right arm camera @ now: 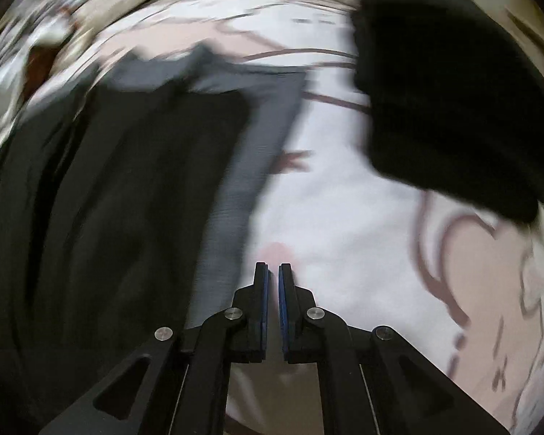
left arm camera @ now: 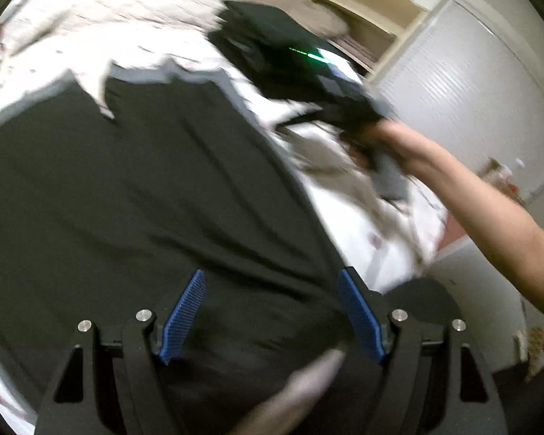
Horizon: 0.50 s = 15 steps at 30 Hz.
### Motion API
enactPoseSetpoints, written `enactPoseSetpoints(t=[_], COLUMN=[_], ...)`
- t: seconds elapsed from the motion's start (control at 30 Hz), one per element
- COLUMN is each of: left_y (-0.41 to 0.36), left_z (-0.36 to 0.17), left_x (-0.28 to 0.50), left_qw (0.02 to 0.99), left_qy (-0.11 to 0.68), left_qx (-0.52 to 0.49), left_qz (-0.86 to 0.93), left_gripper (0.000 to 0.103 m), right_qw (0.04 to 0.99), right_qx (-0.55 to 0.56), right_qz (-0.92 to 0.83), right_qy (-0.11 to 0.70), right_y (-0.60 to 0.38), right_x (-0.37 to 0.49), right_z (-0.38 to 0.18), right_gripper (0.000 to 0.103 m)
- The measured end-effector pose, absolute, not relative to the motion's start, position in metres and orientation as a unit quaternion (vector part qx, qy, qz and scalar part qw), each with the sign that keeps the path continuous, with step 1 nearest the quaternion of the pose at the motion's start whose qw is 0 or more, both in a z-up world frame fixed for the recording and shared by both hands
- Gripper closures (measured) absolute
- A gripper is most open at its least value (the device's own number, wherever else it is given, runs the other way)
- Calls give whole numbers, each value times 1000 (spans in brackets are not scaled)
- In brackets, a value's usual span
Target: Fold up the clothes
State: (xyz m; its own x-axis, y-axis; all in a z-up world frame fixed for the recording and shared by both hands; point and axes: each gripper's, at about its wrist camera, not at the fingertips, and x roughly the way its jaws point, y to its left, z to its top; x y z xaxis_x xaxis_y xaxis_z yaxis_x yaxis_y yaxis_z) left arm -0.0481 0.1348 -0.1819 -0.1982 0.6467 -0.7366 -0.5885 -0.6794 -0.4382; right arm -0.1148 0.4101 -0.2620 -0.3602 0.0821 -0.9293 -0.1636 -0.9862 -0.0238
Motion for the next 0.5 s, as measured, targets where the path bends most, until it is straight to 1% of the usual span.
enactPoseSetpoints(t=[0.1, 0.13, 0.37, 0.43, 0.5], left_y=[131, 135, 168, 166, 160], left_z=[-176, -176, -209, -220, -230], left_x=[-92, -108, -189, -205, -221], left_qw=[373, 366, 310, 278, 230], left_qy=[-55, -57, -41, -23, 13], left_qx=[-490, -490, -534, -539, -540], left_qz=[786, 789, 786, 794, 810], left_gripper=[27, 27, 29, 29, 29], right_qw=[42, 27, -36, -49, -61], right_qx=[-539, -532, -529, -527, -523], right_qz=[832, 834, 837, 837, 837], right_qy=[124, 140, 135, 138, 149], right_y=[425, 423, 378, 374, 374], right_x=[-103, -99, -77, -70, -62], right_z=[-243, -238, -231, -231, -229], right_gripper=[98, 98, 98, 98, 98])
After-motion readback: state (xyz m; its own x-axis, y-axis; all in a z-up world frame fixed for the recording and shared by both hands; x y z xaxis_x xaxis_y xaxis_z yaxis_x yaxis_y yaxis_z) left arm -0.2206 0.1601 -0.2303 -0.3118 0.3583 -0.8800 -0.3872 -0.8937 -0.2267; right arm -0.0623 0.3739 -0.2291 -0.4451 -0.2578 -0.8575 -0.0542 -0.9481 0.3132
